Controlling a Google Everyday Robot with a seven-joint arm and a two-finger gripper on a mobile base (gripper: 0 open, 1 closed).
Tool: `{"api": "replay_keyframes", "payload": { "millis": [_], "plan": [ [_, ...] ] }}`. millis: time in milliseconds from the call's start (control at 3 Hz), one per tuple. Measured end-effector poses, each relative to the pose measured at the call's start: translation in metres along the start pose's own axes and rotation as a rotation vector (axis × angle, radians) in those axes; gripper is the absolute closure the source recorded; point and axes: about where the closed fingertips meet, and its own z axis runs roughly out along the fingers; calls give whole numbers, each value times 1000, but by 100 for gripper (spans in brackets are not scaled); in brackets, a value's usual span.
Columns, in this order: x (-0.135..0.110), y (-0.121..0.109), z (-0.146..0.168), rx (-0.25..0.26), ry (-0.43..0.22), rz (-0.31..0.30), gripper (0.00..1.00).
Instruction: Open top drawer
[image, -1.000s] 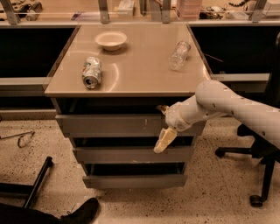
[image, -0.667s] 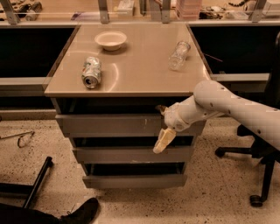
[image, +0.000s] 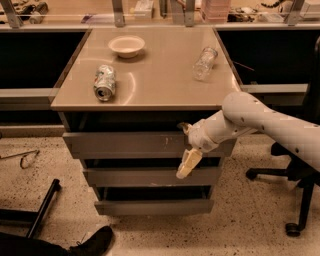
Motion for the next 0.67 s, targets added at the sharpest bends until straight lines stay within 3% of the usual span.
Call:
{"api": "replay_keyframes", "payload": {
  "millis": [667],
  "plan": [
    [3,23,-11,-40,-19,23,0]
  ]
}}
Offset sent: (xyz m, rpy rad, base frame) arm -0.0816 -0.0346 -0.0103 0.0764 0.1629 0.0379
